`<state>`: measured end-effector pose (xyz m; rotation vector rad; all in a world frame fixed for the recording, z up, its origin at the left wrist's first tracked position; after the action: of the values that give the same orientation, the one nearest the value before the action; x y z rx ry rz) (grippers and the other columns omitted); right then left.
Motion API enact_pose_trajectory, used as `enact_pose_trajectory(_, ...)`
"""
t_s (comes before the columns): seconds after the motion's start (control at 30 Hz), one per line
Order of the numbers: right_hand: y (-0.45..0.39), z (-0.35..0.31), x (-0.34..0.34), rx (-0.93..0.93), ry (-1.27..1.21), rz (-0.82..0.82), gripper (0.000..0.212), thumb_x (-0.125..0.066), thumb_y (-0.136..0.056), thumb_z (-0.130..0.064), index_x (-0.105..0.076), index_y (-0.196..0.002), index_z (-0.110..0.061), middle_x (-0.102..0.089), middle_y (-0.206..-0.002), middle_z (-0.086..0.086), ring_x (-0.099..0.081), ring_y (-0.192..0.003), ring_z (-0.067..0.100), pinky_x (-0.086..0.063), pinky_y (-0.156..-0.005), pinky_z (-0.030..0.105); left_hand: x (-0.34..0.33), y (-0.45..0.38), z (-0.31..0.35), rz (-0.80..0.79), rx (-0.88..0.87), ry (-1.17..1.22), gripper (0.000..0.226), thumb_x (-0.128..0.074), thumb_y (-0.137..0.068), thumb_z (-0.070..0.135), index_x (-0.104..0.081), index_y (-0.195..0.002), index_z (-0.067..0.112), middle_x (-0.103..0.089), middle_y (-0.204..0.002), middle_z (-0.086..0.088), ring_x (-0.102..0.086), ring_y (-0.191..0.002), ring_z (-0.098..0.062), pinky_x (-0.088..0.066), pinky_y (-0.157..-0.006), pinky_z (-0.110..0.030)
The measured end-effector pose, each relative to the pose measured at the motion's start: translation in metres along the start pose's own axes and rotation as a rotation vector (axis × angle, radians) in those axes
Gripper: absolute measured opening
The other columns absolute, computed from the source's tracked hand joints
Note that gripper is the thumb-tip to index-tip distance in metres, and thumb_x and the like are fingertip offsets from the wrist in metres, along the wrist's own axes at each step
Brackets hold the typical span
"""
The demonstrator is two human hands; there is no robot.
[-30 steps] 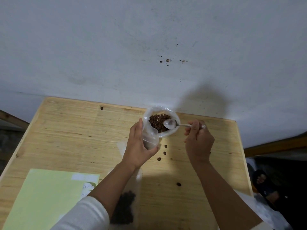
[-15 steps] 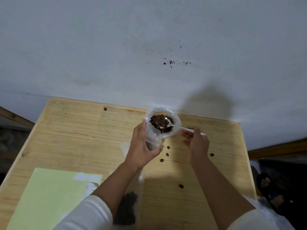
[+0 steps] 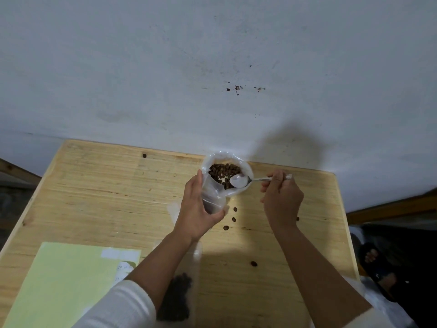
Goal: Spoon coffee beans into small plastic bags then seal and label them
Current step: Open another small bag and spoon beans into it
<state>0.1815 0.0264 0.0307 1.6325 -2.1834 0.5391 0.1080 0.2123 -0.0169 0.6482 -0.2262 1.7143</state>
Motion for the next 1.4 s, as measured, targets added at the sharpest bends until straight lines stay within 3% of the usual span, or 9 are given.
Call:
enact_pose_trajectory(0.07,0.000,0.008,-0.012,-0.065,0.059,-0.015,0.028,-0.036,-0.099,-0.019,-0.058,-0.083,-0.014,-0.066,-0.066,0.005,-0.064,-0.058,0.030,-0.054,-0.065,0.045,-0.001,-0.001,-0.001,-0.007,0.005,0.004,0.113,-0.080,-0.070,0.041,-0.001,-0.149,0.026,-0.017,-0.148,0.006,-0.018,-0.119,0.008,-0.015,-0.095,0.000)
enact_pose_trajectory(0.17,0.005,0.022,-0.027,-0.272,-0.007,-0.048,0.030,-0.034,-0.099,-0.020,-0.059,-0.088,-0.008,-0.068,-0.071,0.005,-0.065,-0.059,0.023,-0.055,-0.060,0.029,-0.002,-0.002,-0.003,-0.006,0.009,0.009,0.113,-0.080,-0.070,0.040,-0.002,-0.150,0.026,-0.019,-0.147,0.006,-0.019,-0.116,0.011,-0.013,-0.083,0.013)
enact_pose_trajectory(0.27,0.014,0.039,-0.045,-0.538,-0.277,-0.078,0.026,-0.039,-0.098,-0.017,-0.062,-0.092,-0.007,-0.071,-0.075,0.009,-0.067,-0.056,0.013,-0.050,-0.045,0.019,-0.001,-0.003,-0.003,-0.006,0.003,-0.006,0.112,-0.080,-0.070,0.040,-0.003,-0.150,0.025,-0.019,-0.147,0.006,-0.019,-0.115,0.011,-0.013,-0.081,0.014)
enact_pose_trajectory(0.5,0.017,0.048,-0.049,-0.751,-0.643,-0.178,0.022,-0.047,-0.097,-0.017,-0.065,-0.096,-0.005,-0.072,-0.083,0.015,-0.071,-0.067,0.017,-0.052,-0.047,0.019,0.001,-0.002,-0.002,-0.009,0.005,-0.015,0.112,-0.079,-0.070,0.042,-0.002,-0.150,0.027,-0.018,-0.147,0.006,-0.020,-0.116,0.009,-0.014,-0.085,0.009)
enact_pose_trajectory(0.83,0.007,0.002,-0.004,-0.410,-0.523,-0.333,0.030,-0.040,-0.100,-0.022,-0.064,-0.085,-0.012,-0.071,-0.073,0.007,-0.069,-0.063,0.014,-0.044,-0.040,0.019,0.006,-0.002,-0.001,0.020,0.023,0.038,0.114,-0.081,-0.068,0.041,-0.004,-0.150,0.025,-0.018,-0.150,0.004,-0.022,-0.122,0.002,-0.018,-0.103,-0.014)
enact_pose_trajectory(1.0,0.020,-0.029,0.003,-0.069,-0.292,-0.501,0.023,-0.045,-0.097,-0.017,-0.068,-0.092,-0.013,-0.070,-0.077,0.005,-0.067,-0.066,0.012,-0.048,-0.041,0.021,0.009,0.000,0.001,0.048,0.029,0.049,0.115,-0.082,-0.066,0.040,-0.005,-0.150,0.023,-0.018,-0.150,0.004,-0.029,-0.121,-0.001,-0.021,-0.102,-0.014)
enact_pose_trajectory(1.1,0.023,-0.035,0.011,0.073,-0.158,-0.516,0.017,-0.055,-0.092,-0.018,-0.071,-0.095,-0.011,-0.066,-0.072,0.001,-0.058,-0.050,0.007,-0.045,-0.044,0.017,0.012,0.001,0.003,0.070,0.009,0.040,0.114,-0.081,-0.067,0.040,-0.005,-0.151,0.023,-0.018,-0.150,0.002,-0.022,-0.120,0.003,-0.021,-0.101,-0.012)
enact_pose_trajectory(1.3,0.028,-0.021,0.029,0.129,0.095,-0.545,0.012,-0.074,-0.078,-0.014,-0.075,-0.087,-0.021,-0.067,-0.070,-0.013,-0.058,-0.061,-0.003,-0.042,-0.057,0.006,0.017,0.002,0.008,0.091,0.008,0.065,0.115,-0.082,-0.066,0.036,-0.006,-0.151,0.021,-0.020,-0.148,0.001,-0.022,-0.117,0.005,-0.018,-0.088,0.007)
enact_pose_trajectory(1.4,0.035,0.001,0.033,-0.037,0.041,-0.548,0.011,-0.075,-0.076,-0.017,-0.075,-0.085,-0.023,-0.069,-0.067,-0.008,-0.057,-0.060,-0.003,-0.043,-0.058,0.008,0.018,0.004,0.012,0.093,-0.013,0.048,0.114,-0.082,-0.067,0.034,-0.006,-0.151,0.019,-0.020,-0.148,0.000,-0.022,-0.116,0.006,-0.019,-0.084,0.008)
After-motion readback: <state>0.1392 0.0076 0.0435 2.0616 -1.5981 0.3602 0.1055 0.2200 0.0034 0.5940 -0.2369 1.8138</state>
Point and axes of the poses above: each hand's wrist, its own y-axis away from the middle knuckle, its own x-axis out of the back of the hand, z = x × y, the point moved 6 cm from there along -y, towards the middle knuckle
